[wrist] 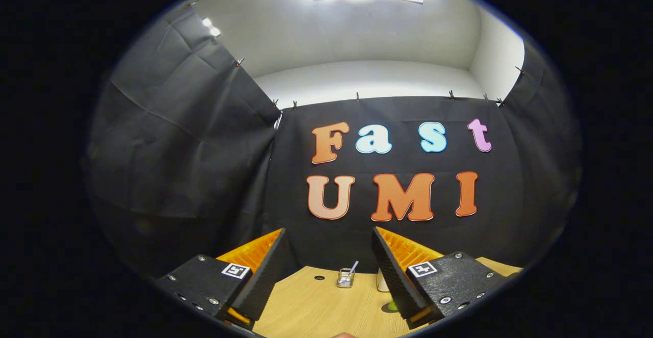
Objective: Take the bottle from table, then pour the juice into the cup, finally place the bottle on the coaster
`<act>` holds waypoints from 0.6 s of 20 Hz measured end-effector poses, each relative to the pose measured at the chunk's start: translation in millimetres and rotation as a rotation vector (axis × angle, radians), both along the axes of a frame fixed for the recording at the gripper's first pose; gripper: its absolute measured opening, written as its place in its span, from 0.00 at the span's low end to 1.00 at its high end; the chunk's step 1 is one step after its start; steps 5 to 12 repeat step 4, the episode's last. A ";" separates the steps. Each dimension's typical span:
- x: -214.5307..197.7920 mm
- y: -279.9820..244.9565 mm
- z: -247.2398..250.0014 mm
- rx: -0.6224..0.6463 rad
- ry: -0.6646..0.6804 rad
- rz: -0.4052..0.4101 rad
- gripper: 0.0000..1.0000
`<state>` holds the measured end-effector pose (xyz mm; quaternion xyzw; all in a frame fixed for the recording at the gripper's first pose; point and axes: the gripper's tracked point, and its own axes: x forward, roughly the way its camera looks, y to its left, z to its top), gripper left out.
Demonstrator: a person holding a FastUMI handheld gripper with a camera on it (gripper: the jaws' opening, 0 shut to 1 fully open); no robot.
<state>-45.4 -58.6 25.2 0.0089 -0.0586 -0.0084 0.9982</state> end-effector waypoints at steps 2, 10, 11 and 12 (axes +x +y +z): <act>-0.6 6.9 3.6 0.007 -0.017 0.022 0.97; -2.1 9.0 6.9 0.003 -0.033 0.032 0.97; -2.1 9.0 6.9 0.003 -0.033 0.032 0.97; -2.1 9.0 6.9 0.003 -0.033 0.032 0.97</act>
